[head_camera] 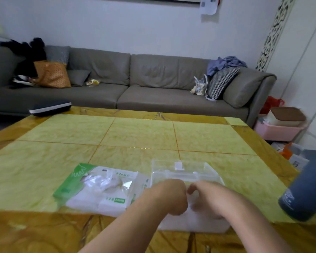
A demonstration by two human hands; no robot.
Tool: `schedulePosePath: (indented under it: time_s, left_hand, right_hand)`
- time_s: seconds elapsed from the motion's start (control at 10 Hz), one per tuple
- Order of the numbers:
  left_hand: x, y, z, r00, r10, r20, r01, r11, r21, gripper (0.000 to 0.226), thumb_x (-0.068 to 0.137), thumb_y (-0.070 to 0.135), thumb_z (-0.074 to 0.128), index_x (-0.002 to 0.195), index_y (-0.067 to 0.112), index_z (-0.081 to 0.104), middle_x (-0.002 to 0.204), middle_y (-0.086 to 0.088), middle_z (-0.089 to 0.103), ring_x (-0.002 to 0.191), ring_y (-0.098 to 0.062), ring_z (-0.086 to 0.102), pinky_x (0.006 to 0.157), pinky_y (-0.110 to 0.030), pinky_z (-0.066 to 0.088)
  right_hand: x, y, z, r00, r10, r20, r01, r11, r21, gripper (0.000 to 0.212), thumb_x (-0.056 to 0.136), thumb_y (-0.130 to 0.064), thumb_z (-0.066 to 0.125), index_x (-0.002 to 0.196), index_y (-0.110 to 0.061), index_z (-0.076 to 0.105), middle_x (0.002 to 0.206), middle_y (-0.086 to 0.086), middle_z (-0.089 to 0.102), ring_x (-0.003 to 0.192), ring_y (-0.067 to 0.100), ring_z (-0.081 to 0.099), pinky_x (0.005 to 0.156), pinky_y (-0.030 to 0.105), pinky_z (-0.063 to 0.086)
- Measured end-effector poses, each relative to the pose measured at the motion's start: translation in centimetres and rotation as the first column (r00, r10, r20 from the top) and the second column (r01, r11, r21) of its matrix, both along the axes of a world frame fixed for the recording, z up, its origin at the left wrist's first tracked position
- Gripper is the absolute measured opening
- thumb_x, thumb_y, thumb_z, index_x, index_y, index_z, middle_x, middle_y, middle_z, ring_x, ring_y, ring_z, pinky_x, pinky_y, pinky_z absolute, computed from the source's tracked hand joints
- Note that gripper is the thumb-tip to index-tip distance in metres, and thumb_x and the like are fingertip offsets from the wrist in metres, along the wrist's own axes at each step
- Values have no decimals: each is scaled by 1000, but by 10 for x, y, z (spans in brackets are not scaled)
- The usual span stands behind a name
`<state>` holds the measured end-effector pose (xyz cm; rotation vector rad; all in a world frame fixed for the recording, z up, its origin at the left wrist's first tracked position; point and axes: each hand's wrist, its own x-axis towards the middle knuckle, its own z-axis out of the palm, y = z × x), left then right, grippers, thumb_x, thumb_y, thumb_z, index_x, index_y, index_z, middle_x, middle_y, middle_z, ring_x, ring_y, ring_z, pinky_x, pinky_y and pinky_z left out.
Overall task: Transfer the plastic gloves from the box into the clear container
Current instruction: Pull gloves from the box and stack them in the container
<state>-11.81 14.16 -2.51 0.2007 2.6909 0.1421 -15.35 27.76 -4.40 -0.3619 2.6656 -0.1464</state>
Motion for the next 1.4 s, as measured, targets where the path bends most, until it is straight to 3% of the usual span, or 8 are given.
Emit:
schedulePosePath:
  time_s: [0.2,0.4,0.6,0.8,0.9,1.0,1.3,1.4]
  left_hand:
    - [23,-18,11,974,76,-215,-15,962,273,39,93,-2,49,129,13,53,116,-11,59,90,-27,57,68,-34,50]
    - [42,-73,8,859,279,-429,45,794,606,29,96,17,49,117,30,65,102,11,70,93,-7,64,84,-30,56]
    - [58,-184,-12,587,647,-486,-308,734,605,24,95,12,53,106,29,66,97,15,66,83,0,60,70,-20,53]
    - [61,-206,-32,709,574,-410,-384,802,457,22,92,23,60,109,32,71,97,16,67,85,-4,63,77,-29,59]
    - [62,-208,-33,756,511,-408,-343,841,419,24,93,30,61,115,35,69,110,16,67,95,-5,63,82,-29,58]
    - [61,-208,-34,803,429,-413,-298,890,345,24,93,37,62,116,32,68,117,12,62,106,-10,58,91,-30,55]
    - [64,-201,-32,751,515,-413,-365,845,390,12,92,35,61,99,25,64,101,12,58,91,-10,59,75,-29,56]
    - [64,-205,-33,711,604,-359,-355,749,559,23,89,35,64,111,32,61,109,16,58,96,-2,58,78,-22,53]
  right_hand:
    - [8,-1,-2,968,-107,-228,115,993,25,19,90,-23,49,84,-36,62,92,-9,65,74,9,60,68,28,50]
    - [18,-2,11,916,-234,-325,204,971,-125,26,82,-23,55,81,-43,71,85,-16,72,80,4,70,78,36,59]
    - [50,-79,62,828,-161,-537,-11,953,-303,21,101,-22,55,93,-36,70,83,-16,71,71,6,67,66,36,60]
    - [31,-189,32,943,134,-306,-223,933,-282,25,101,-39,63,123,-29,71,123,-5,64,104,19,66,89,37,55]
    - [19,-205,13,933,111,-344,-183,966,-184,14,97,-25,66,88,-25,77,96,-2,72,84,23,69,77,38,60]
    - [11,-205,7,954,-27,-298,-99,912,-398,24,97,-30,70,74,-22,73,79,-8,73,75,13,70,72,33,60]
    - [18,-200,46,978,-149,-148,-42,553,-832,38,107,-38,58,76,-16,61,60,0,58,55,10,55,64,30,47]
    - [20,-188,66,988,-136,75,103,214,-971,39,107,-36,60,76,-11,57,59,1,52,53,17,54,60,37,52]
